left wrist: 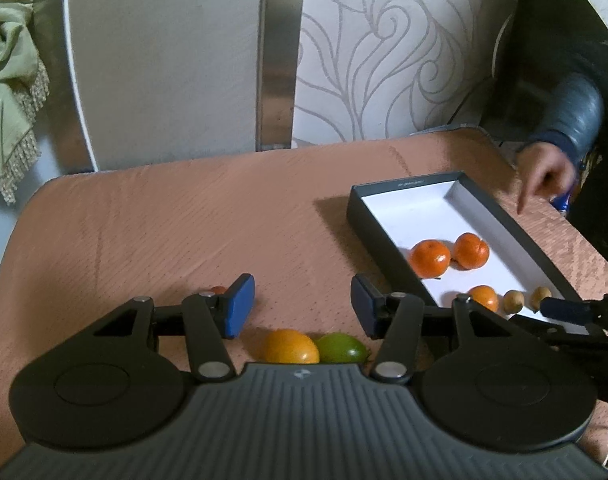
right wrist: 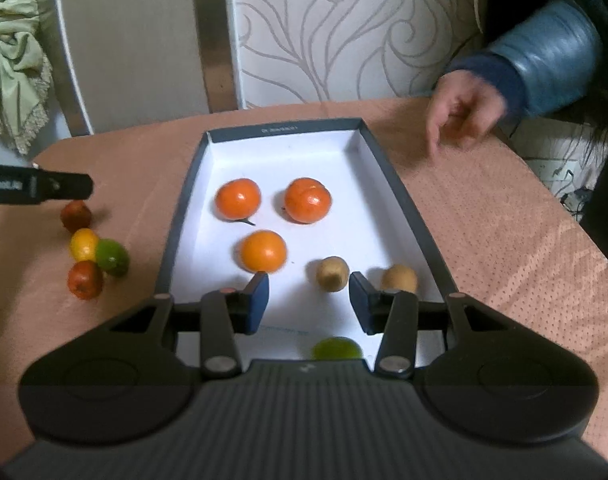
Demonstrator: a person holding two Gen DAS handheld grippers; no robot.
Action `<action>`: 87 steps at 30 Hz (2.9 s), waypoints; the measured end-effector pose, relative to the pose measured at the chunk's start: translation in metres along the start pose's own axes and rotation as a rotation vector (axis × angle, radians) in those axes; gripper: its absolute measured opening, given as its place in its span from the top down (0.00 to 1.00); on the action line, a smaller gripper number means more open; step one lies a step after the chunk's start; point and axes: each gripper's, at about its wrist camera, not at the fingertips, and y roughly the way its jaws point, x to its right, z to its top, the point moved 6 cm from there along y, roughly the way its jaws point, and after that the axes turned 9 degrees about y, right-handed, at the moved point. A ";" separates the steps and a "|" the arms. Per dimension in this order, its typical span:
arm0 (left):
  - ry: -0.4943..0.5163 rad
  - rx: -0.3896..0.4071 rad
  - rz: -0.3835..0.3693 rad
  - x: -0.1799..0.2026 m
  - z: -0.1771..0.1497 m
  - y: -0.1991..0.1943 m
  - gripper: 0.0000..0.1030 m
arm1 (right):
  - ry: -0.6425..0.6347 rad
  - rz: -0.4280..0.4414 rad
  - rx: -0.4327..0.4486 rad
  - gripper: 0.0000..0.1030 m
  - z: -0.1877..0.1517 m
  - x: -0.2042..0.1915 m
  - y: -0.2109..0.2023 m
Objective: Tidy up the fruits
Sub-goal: 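Move both tools back toward the remaining fruit pile, then grasp a red apple with the left gripper while the right gripper grasps another red apple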
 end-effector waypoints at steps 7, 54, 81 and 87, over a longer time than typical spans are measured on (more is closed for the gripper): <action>-0.001 0.002 0.016 -0.015 -0.008 -0.004 0.42 | -0.079 0.057 0.035 0.55 0.000 -0.036 -0.014; -0.072 -0.034 0.044 -0.084 -0.053 -0.021 0.42 | -0.235 0.225 -0.080 0.55 -0.035 -0.146 0.011; -0.024 -0.030 -0.027 -0.074 -0.047 0.006 0.43 | -0.217 0.242 -0.101 0.69 -0.035 -0.138 0.003; 0.007 -0.030 -0.041 -0.068 -0.042 0.022 0.43 | -0.185 0.233 -0.096 0.69 -0.034 -0.127 -0.013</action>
